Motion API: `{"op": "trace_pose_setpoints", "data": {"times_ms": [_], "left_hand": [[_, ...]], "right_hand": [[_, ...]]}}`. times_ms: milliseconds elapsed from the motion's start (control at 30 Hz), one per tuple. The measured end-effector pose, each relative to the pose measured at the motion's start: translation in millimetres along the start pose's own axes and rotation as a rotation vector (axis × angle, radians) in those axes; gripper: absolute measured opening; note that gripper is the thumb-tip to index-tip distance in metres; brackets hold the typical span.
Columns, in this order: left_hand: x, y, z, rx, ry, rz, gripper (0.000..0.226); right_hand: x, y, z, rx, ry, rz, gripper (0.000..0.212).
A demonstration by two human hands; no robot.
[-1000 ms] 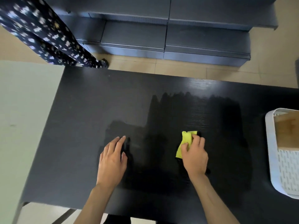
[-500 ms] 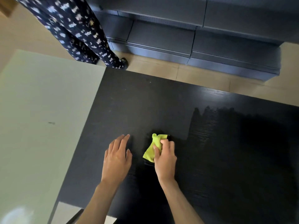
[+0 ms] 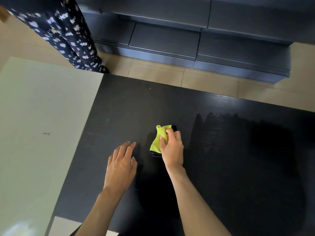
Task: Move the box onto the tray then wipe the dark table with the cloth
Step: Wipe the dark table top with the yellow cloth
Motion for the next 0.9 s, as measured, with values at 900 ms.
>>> {"op": "trace_pose_setpoints", "data": {"times_ms": [900], "left_hand": [[103,19,296,0.189,0.091,-0.094,0.048]], "right_hand": [[-302,-35,354,0.237,-0.223,0.221,0.032]]}}
Point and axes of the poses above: each hand's wrist, its own y-axis towards the middle knuckle, its own x-axis out of the palm, z = x × y, the point moved 5 cm from there along y, towards the middle knuckle, and after that the axes turned 5 degrees about -z, right-handed, at the moved point
